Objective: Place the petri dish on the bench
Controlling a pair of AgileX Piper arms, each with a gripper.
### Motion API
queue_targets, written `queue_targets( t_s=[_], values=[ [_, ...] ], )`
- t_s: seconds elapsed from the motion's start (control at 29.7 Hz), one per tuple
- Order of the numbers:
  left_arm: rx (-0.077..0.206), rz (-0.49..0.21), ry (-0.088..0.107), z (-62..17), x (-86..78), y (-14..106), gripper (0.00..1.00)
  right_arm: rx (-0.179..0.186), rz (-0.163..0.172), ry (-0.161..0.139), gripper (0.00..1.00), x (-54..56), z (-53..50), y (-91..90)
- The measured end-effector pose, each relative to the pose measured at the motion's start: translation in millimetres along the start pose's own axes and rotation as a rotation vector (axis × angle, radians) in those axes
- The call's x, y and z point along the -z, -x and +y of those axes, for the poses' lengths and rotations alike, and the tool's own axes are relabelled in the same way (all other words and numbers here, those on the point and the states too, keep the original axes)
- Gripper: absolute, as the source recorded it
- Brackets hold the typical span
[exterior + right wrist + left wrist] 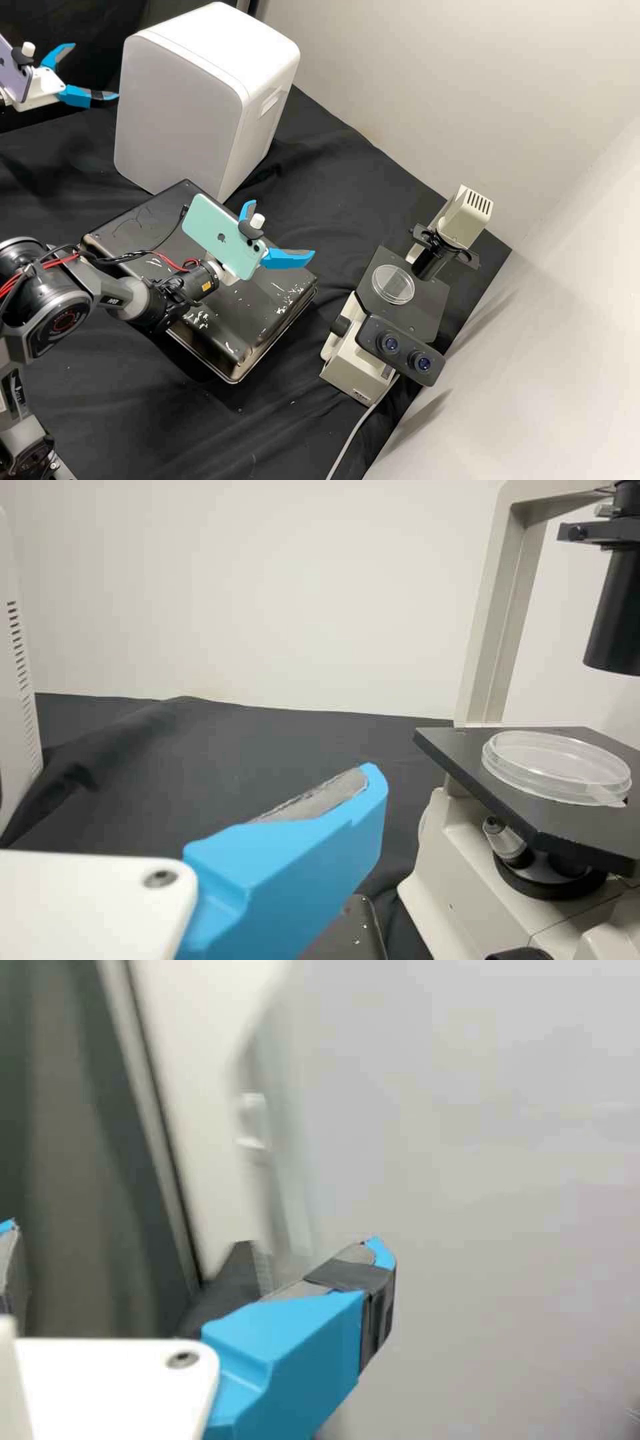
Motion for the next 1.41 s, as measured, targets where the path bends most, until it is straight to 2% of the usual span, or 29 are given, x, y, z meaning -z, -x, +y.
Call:
queue_targets(
  t_s=[0.1,0.2,0.3,0.34,0.54,0.71,0.84,0.98,1.11,1.31,1.35,1.41],
  values=[
    [0.004,-0.069,-0.008,-0.3,-14.4,7.5,1.00,0.000,0.000,0.000,1.00,0.0,0.0,0.0],
    [0.003,-0.144,-0.026,-4.2,-26.9,17.8,1.00,0.000,0.000,0.000,1.00,0.0,0.0,0.0],
    [0.001,-0.224,-0.043,-12.2,-38.1,29.8,1.00,0.000,0.000,0.000,1.00,0.0,0.0,0.0],
    [0.016,-0.257,-0.047,-18.1,-42.7,37.0,1.00,0.000,0.000,0.000,1.00,0.0,0.0,0.0],
    [0.074,-0.434,-0.076,-38.0,-63.8,67.1,1.00,0.000,0.000,0.000,1.00,0.0,0.0,0.0],
    [0.125,-0.540,-0.095,-47.3,-75.6,89.6,1.00,0.000,0.000,0.000,1.00,0.0,0.0,0.0],
    [0.141,-0.581,-0.098,-49.6,-80.1,104.0,1.00,0.000,0.000,0.000,1.00,0.0,0.0,0.0],
    [0.145,-0.622,-0.105,-49.8,-83.2,116.7,1.00,0.000,0.000,0.000,1.00,0.0,0.0,0.0],
    [0.148,-0.648,-0.107,-50.5,-85.7,123.4,1.00,0.000,0.000,0.000,1.00,0.0,0.0,0.0],
    [0.147,-0.659,-0.106,-50.7,-87.4,124.6,1.00,0.000,0.000,0.000,1.00,0.0,0.0,0.0],
    [0.148,-0.659,-0.101,-50.7,-87.4,124.6,1.00,0.000,0.000,0.000,1.00,0.0,0.0,0.0],
    [0.163,-0.671,-0.077,-51.0,-86.6,125.1,1.00,0.000,0.000,0.000,1.00,0.0,0.0,0.0]
  ],
)
